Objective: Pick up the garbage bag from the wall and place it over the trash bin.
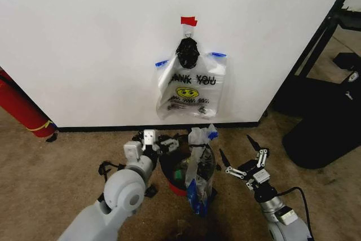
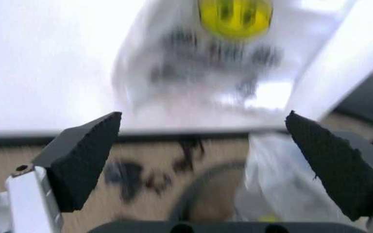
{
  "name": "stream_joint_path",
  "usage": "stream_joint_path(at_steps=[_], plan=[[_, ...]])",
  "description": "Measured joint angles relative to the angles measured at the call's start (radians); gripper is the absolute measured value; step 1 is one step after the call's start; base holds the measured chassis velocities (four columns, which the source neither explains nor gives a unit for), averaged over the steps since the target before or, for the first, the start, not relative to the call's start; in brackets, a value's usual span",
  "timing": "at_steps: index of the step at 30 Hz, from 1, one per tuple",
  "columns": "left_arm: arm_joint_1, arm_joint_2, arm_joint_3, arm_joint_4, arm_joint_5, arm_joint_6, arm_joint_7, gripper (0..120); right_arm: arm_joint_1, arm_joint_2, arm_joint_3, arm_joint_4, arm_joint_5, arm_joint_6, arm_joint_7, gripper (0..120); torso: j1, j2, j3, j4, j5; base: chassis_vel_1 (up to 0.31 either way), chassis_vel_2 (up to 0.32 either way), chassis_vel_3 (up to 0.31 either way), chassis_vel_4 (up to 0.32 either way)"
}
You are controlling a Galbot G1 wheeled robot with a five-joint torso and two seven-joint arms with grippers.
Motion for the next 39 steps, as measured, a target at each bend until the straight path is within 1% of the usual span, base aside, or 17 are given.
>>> stream_joint_path(at_steps=[3,4,6,9,11,12,16,19,22,25,27,28,29,34,35,37,39], plan=[[0.024,-0.001,-0.003,-0.020,0.095,-0.083,0.053,100,0.002,0.004,0.001,0.012,0.001,-0.008,0.001,100,0.000,0.000,0.000,-0.0001,-0.0001,0.000,0.000,0.000,0.000],[0.024,-0.001,-0.003,-0.020,0.095,-0.083,0.053,100,0.002,0.004,0.001,0.012,0.001,-0.008,0.001,100,0.000,0.000,0.000,-0.0001,-0.0001,0.000,0.000,0.000,0.000],[0.060,-0.013,-0.003,-0.046,0.202,-0.174,0.140,100,0.003,0.013,-0.005,0.015,0.004,-0.011,0.005,100,0.000,0.000,0.000,-0.0001,0.0001,0.000,0.000,0.000,0.000],[0.146,-0.047,-0.007,-0.098,0.339,-0.265,0.279,100,-0.003,0.012,-0.011,0.025,0.007,-0.019,0.030,100,0.000,0.000,0.000,0.0000,0.0000,0.000,0.000,0.000,0.000],[0.204,-0.062,-0.001,-0.125,0.398,-0.285,0.325,100,-0.004,0.008,-0.009,0.030,0.007,-0.042,0.072,100,0.000,0.000,0.000,0.0000,0.0001,0.000,0.000,0.000,0.000],[0.204,-0.062,-0.001,-0.125,0.398,-0.285,0.325,100,-0.004,0.008,-0.009,0.030,0.007,-0.042,0.072,100,0.000,0.000,0.000,0.0000,0.0001,0.000,0.000,0.000,0.000],[0.265,-0.081,0.041,-0.125,0.446,-0.289,0.356,100,0.008,-0.003,-0.003,0.032,-0.017,-0.132,0.253,100,0.000,0.000,0.000,0.0000,0.0002,0.000,0.000,0.000,0.000],[0.252,-0.069,0.091,-0.098,0.424,-0.255,0.360,100,0.029,-0.015,0.001,0.011,-0.041,-0.187,0.338,100,0.000,0.000,0.000,0.0000,0.0001,0.000,0.000,0.000,0.000],[0.229,-0.050,0.119,-0.084,0.405,-0.225,0.364,100,0.039,-0.017,0.006,0.003,-0.068,-0.218,0.368,100,0.000,0.000,0.000,-0.0001,0.0001,0.000,0.000,0.000,0.000],[0.171,-0.009,0.157,-0.078,0.333,-0.148,0.369,100,0.045,-0.017,0.009,0.006,-0.146,-0.297,0.433,100,0.000,0.000,0.000,0.0000,0.0001,0.000,0.000,0.000,0.000],[0.128,0.011,0.178,-0.079,0.298,-0.094,0.368,100,0.045,-0.012,0.007,0.008,-0.193,-0.322,0.455,100,0.000,0.000,0.000,-0.0001,0.0000,0.000,0.000,0.000,0.000],[0.128,0.011,0.178,-0.079,0.298,-0.094,0.368,100,0.045,-0.012,0.007,0.008,-0.193,-0.322,0.455,100,0.000,0.000,0.000,-0.0001,0.0000,0.000,0.000,0.000,0.000],[0.101,0.018,0.190,-0.075,0.292,-0.067,0.363,100,0.044,-0.008,0.005,0.007,-0.211,-0.323,0.458,100,0.000,0.000,0.000,-0.0001,0.0001,0.000,0.000,0.000,0.000],[0.008,0.024,0.237,-0.042,0.358,0.136,0.315,100,0.032,0.010,0.003,0.006,-0.251,-0.305,0.459,100,0.000,0.000,0.000,-0.0001,0.0001,0.000,0.000,0.000,0.000],[0.008,0.024,0.237,-0.042,0.358,0.136,0.315,100,0.032,0.010,0.003,0.006,-0.251,-0.305,0.459,100,0.000,0.000,0.000,-0.0001,0.0001,0.000,0.000,0.000,0.000],[-0.019,0.012,0.262,-0.022,0.372,0.178,0.262,99,0.029,0.009,0.004,0.003,-0.258,-0.290,0.459,100,0.000,0.000,0.000,-0.0001,0.0000,0.000,0.000,0.000,0.000],[-0.035,-0.002,0.284,0.006,0.403,0.183,0.208,96,0.025,0.010,0.007,-0.003,-0.261,-0.278,0.459,100,0.000,0.000,0.000,-0.0002,0.0000,0.000,0.000,0.000,0.000]])
